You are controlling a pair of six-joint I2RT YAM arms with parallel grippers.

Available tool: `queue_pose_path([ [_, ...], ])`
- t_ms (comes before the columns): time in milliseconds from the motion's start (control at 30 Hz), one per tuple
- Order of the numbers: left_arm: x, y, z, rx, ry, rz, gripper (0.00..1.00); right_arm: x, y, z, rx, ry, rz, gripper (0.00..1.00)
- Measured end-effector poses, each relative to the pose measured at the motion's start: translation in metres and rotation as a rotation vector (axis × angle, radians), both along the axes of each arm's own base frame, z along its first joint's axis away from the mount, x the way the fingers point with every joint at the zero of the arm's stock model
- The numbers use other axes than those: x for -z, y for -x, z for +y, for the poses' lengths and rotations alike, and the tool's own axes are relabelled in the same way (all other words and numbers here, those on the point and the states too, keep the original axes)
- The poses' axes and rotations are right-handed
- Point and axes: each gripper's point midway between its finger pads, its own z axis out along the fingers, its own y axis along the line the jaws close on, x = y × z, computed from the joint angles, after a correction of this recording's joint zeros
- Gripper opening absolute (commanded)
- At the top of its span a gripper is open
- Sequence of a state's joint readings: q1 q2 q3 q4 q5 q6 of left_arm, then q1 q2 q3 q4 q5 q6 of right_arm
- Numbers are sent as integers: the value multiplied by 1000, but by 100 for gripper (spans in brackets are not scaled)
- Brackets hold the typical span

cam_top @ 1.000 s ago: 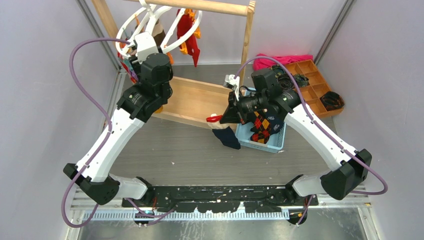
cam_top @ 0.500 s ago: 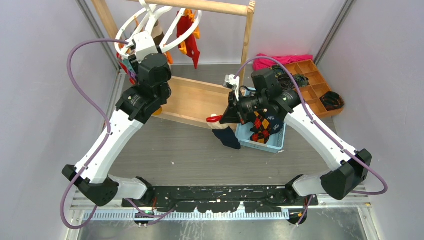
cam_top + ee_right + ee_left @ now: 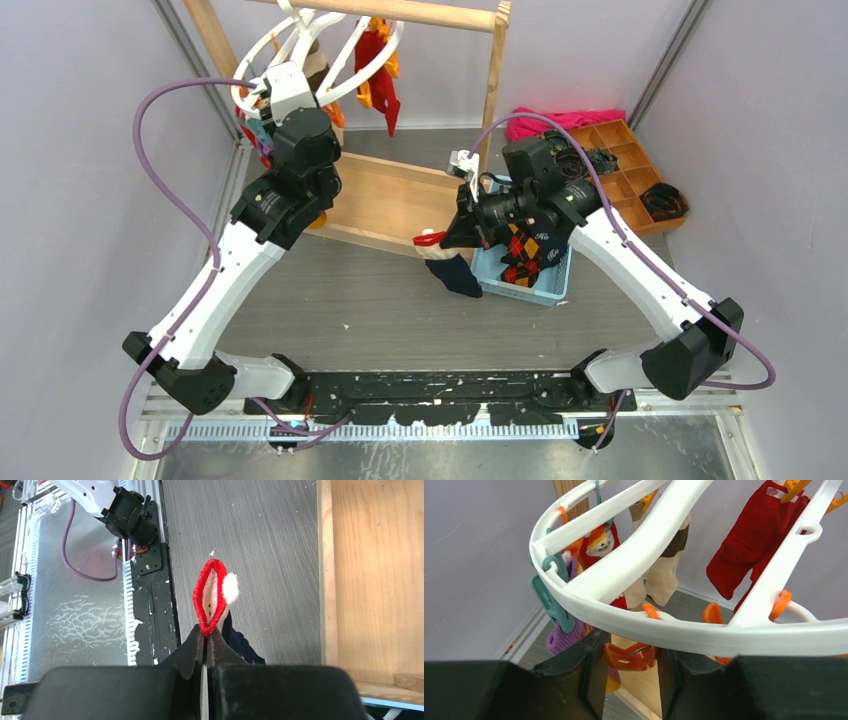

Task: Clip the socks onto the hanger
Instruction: Open the clamp at the hanger.

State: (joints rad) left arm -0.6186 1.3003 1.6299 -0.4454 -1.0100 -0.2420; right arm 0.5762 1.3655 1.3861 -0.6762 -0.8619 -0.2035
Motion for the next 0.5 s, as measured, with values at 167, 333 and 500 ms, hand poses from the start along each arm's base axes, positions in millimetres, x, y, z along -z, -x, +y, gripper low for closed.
queue_pose_path([
  [167, -2, 1, 1, 1, -9, -3, 16, 0, 0, 0, 0, 2, 3, 1],
  [333, -3, 1, 1, 2, -11, -3, 6, 0, 0, 0, 0, 2, 2, 1],
  [500, -3, 1, 0, 8, -6, -4, 5, 1, 1, 1, -1, 7, -1, 1],
])
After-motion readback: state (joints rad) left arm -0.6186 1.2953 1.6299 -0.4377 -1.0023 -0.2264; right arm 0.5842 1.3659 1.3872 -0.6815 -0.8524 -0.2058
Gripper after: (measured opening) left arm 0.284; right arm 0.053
